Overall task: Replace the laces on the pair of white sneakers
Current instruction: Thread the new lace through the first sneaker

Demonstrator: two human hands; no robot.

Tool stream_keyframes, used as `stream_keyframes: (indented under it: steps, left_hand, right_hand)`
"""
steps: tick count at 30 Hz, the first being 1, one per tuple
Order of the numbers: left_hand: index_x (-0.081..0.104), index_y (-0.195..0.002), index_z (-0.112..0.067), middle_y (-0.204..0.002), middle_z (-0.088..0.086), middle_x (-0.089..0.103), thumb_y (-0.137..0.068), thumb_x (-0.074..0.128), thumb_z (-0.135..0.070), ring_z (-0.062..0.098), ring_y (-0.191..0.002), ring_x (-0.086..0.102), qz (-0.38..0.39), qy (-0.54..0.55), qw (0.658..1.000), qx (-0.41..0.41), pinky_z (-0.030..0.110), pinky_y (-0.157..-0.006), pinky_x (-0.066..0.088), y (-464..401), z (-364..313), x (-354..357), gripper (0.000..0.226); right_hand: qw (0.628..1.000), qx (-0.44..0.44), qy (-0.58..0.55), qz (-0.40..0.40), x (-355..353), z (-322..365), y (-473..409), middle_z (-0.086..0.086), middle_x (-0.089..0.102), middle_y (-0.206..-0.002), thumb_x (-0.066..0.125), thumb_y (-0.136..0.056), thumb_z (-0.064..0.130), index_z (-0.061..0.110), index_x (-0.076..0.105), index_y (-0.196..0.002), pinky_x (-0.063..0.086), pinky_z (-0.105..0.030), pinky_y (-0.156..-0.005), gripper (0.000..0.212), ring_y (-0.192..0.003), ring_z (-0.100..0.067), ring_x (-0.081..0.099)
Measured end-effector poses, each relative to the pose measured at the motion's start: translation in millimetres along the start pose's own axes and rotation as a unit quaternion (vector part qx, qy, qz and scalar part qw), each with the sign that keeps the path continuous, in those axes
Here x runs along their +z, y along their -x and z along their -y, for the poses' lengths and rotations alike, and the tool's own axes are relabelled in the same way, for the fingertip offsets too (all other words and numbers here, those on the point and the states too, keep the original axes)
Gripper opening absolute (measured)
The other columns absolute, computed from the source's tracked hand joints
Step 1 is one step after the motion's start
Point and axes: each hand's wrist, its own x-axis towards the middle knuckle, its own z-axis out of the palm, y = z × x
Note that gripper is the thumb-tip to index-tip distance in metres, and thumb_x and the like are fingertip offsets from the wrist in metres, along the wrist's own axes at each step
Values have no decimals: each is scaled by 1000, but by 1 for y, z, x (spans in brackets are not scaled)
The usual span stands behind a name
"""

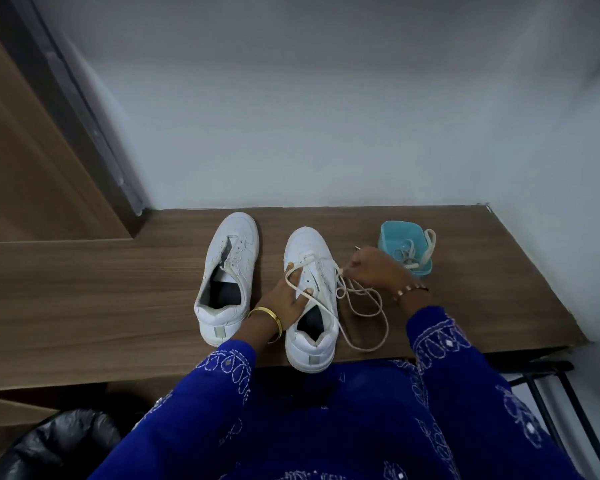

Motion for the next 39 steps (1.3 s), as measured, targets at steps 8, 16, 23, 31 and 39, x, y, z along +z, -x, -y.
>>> stream_keyframes:
  steps: [8,16,23,31,39]
  left_hand:
    - [11,-148,-15,-157,6,4,-97,38,-36,20,-143,14,-7,20,1000,4,27,-114,15,0,0,0,61]
    - [11,-148,-17,-157,5,6,-97,39,-34,18,-144,10,-15,24,999,17,21,-111,10,2,1,1,61]
    - [11,-148,-19,-157,3,7,-97,40,-35,17,-144,11,-13,33,999,8,22,-112,11,3,0,-1,62]
    - [12,-148,-15,-157,5,7,-97,41,-33,17,-144,10,1,24,1000,0,20,-111,9,6,-7,-7,62]
    - [60,-102,1,-93,21,61,-91,52,-18,36,-100,57,-9,-9,998,-68,27,-73,38,-2,-21,-47,23]
  right_hand:
    - [999,-37,-37,2,35,27,-6,-13,62,-110,56,-90,33,0,62,-106,44,-33,-83,38,-101,-25,57]
    - [970,113,-187,-108,59,-18,-16,-15,61,-79,51,-88,17,7,55,-66,49,-38,-76,24,-81,-33,61]
    - [960,100,-231,-120,77,-11,-24,-7,55,-64,58,-82,6,8,55,-61,32,-25,-63,21,-73,-26,52]
    - [890,118,-429,-102,43,-66,-82,6,56,-70,65,-81,29,16,54,-71,49,-29,-69,20,-70,-14,60]
    - [813,-62,-552,-176,-93,31,-10,-2,49,-58,57,-91,20,10,60,-74,48,-27,-59,20,-50,-11,47]
